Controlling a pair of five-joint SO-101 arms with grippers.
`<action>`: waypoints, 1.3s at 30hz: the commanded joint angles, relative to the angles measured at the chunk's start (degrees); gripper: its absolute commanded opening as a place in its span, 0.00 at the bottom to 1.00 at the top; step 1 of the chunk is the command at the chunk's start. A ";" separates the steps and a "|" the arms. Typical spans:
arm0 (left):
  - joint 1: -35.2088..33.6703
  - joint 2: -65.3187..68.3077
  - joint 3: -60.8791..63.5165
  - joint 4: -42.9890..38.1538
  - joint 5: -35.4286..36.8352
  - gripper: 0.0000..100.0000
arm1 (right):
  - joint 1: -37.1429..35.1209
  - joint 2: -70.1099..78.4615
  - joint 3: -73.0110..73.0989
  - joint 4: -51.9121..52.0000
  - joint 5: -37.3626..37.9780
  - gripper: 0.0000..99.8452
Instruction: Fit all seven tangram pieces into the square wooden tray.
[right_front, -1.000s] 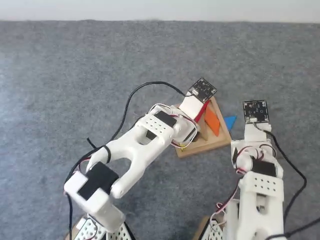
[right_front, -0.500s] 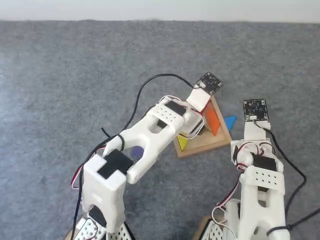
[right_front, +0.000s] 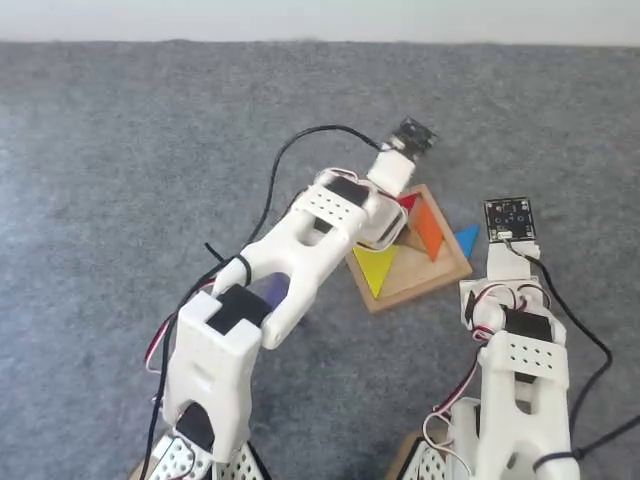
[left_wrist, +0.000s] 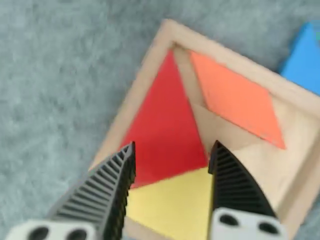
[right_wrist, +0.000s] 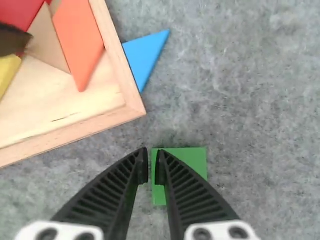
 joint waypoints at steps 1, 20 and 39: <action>-0.09 -7.03 -2.07 4.48 -0.79 0.23 | -0.40 -0.22 -3.60 -0.13 0.79 0.04; 5.27 -18.37 26.77 -3.60 -0.79 0.23 | -0.22 -0.22 -3.60 -0.04 0.79 0.04; -7.91 -33.76 41.54 -0.09 -10.99 0.21 | -0.48 -0.13 -3.60 0.04 0.79 0.04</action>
